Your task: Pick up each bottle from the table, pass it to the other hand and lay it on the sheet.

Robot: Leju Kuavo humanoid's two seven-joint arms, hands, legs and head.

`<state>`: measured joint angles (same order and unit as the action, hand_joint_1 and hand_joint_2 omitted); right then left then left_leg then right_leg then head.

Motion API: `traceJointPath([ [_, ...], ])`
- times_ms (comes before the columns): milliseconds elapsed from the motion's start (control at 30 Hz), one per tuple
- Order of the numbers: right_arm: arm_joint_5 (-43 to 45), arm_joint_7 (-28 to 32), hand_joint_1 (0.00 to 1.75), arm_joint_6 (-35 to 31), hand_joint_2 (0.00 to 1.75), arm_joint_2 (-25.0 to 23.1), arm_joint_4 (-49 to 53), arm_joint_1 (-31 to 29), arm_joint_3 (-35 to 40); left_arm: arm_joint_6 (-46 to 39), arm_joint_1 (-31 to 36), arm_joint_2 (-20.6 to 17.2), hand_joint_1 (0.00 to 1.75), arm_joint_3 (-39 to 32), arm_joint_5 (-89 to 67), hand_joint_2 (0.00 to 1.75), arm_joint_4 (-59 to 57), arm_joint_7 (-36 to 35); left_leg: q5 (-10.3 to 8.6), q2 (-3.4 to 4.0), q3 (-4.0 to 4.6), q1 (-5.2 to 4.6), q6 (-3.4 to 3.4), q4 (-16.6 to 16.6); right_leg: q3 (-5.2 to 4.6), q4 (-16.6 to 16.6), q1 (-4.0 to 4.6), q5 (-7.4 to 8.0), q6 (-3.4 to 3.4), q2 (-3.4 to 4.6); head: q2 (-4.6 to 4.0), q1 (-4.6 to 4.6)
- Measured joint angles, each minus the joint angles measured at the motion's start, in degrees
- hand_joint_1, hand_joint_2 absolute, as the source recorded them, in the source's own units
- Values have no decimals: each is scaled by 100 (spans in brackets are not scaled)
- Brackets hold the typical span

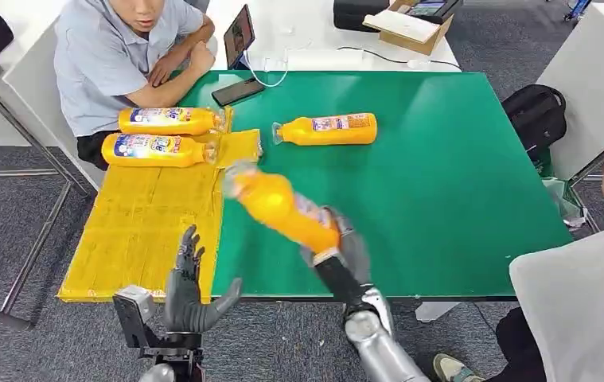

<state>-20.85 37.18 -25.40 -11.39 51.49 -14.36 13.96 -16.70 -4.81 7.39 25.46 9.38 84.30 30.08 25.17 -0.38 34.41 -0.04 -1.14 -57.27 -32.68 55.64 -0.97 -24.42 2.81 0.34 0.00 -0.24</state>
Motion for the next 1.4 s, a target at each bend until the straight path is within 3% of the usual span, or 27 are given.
traceJointPath([
  [300,-153,155,175,81,175,-166,-175,75,1212,343,127,-4,0,170,280,175,0,-236,0,-1,4,0,0,0,-4,0,-1,0,0,0,0,2],
  [633,-85,162,175,-4,175,-258,-673,-203,1669,494,222,2,0,288,518,175,0,-302,-1,-1,5,0,0,0,-4,0,-1,0,0,0,0,2],
  [667,-99,162,166,-4,175,-271,-730,-234,1704,505,226,2,75,288,538,175,0,-308,-1,-1,5,0,0,0,-4,0,-1,0,0,0,0,0],
  [700,-105,160,112,3,175,-280,-781,-262,1727,496,230,2,152,288,562,175,0,-313,-1,-1,5,0,0,0,-4,0,-1,0,0,0,0,2],
  [733,-105,160,12,9,175,-289,-840,-291,1756,472,230,2,175,288,564,175,0,-319,-1,-1,5,0,0,0,-5,0,-1,0,0,0,0,2],
  [767,-105,160,0,9,175,-306,-896,-316,1791,443,231,2,175,288,568,175,-2,-324,-1,-1,5,0,0,0,-6,0,-1,0,0,0,0,2],
  [833,-109,151,0,35,175,-332,-995,-353,1857,365,244,2,175,284,588,175,-11,-339,-1,-1,6,0,0,0,-6,0,-1,0,0,0,0,2],
  [867,-109,136,0,75,0,-348,-1034,-355,1892,301,262,4,175,282,623,175,-20,-354,-1,-1,7,0,0,0,-6,0,-1,0,0,0,0,2],
  [1267,455,230,0,-179,0,-332,-846,-129,2270,277,286,4,175,137,1178,175,-52,-321,0,-2,11,0,0,0,-10,0,-1,0,0,-1,0,2],
  [1400,698,247,0,-389,0,-221,-514,54,2366,-200,294,15,175,-15,1148,175,-31,-339,-1,-1,11,0,0,0,-10,0,-1,0,0,0,0,2],
])
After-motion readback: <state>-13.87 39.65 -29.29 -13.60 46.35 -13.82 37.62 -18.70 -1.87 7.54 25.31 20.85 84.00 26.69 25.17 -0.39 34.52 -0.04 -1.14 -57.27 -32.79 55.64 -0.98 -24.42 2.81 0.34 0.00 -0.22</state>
